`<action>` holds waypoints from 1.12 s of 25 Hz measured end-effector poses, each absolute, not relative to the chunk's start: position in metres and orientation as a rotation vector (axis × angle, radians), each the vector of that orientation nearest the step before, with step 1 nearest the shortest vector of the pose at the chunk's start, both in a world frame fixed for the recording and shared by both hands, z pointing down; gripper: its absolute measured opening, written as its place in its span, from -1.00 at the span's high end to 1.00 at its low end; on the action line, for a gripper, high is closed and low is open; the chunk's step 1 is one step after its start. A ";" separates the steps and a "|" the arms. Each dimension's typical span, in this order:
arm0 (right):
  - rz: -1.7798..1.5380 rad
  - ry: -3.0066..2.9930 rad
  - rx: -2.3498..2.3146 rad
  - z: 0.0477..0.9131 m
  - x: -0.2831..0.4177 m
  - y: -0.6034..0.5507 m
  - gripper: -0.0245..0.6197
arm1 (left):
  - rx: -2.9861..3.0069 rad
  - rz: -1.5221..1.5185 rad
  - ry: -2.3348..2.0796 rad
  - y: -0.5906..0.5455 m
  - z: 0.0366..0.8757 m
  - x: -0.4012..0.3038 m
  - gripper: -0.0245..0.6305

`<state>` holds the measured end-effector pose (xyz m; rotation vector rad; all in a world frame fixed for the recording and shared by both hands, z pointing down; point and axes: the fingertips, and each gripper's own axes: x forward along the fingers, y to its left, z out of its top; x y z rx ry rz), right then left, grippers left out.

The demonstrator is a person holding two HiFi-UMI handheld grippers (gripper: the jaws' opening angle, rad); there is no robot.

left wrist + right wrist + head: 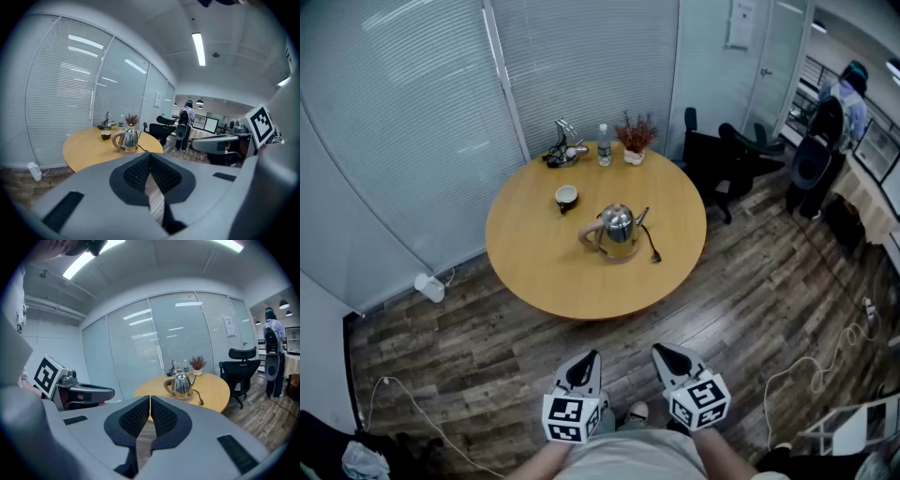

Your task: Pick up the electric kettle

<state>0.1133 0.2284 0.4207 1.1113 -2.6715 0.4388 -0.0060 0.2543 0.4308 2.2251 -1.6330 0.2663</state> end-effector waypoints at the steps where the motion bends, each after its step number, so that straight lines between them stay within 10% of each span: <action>1: 0.439 -2.670 1.112 0.422 0.114 0.228 0.82 | 2.225 0.262 -1.634 0.254 0.430 -0.006 0.92; 28: 0.471 -2.661 1.192 0.424 0.100 0.205 0.81 | 2.258 0.193 -1.597 0.230 0.426 -0.024 0.92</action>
